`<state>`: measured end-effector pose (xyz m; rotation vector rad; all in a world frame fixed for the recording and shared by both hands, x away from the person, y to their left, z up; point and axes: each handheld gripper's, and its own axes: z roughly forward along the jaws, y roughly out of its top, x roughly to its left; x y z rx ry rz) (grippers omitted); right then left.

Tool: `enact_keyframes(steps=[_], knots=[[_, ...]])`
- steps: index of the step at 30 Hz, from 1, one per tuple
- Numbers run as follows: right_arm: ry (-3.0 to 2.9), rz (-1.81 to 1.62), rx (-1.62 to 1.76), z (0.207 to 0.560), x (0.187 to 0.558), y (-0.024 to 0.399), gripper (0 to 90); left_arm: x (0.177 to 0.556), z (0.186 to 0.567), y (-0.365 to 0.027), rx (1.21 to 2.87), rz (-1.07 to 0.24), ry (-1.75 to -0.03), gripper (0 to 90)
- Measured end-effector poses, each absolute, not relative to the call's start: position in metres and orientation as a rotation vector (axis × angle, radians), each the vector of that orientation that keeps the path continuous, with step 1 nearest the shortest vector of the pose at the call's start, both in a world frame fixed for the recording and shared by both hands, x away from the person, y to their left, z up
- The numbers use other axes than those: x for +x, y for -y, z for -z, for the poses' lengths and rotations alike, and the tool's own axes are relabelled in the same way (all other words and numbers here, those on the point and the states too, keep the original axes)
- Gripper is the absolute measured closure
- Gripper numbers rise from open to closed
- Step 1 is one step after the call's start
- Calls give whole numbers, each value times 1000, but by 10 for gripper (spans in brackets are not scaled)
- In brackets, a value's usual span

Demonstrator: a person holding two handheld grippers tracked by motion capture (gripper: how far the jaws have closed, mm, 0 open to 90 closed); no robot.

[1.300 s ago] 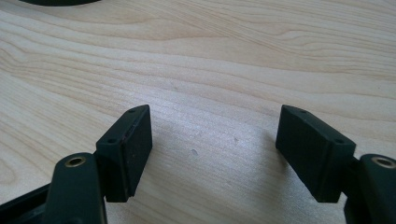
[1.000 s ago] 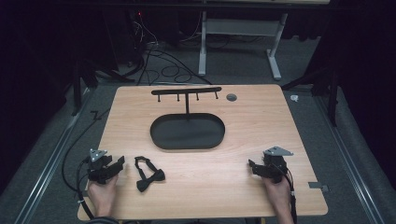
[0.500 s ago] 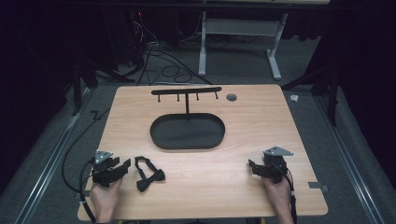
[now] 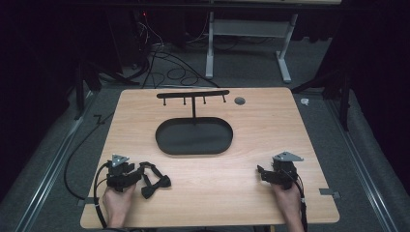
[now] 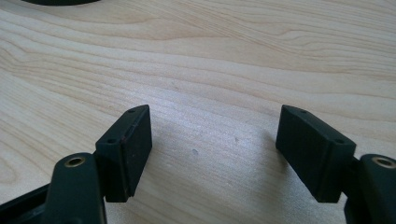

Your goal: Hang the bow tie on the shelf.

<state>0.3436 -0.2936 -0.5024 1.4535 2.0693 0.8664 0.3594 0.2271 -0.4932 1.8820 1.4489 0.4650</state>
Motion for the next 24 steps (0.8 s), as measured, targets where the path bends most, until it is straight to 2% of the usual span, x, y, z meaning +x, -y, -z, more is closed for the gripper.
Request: enact_keyframes(steps=[9, 13, 15, 21, 24], knots=[[-2069, -868, 1456, 502, 344, 293, 281, 362, 498, -223, 1926, -484, -1453, 618], [-2069, -868, 1456, 502, 343, 293, 281, 361, 498, -218, 1967, -520, -1426, 706], [-2070, -868, 1455, 502, 343, 293, 281, 362, 498, -217, 1975, -518, -1418, 726], [-2070, -868, 1455, 502, 343, 293, 281, 364, 498, -216, 1986, -507, -1395, 863], [-2069, -869, 1456, 502, 343, 293, 281, 364, 498, -216, 1986, -489, -1388, 869]])
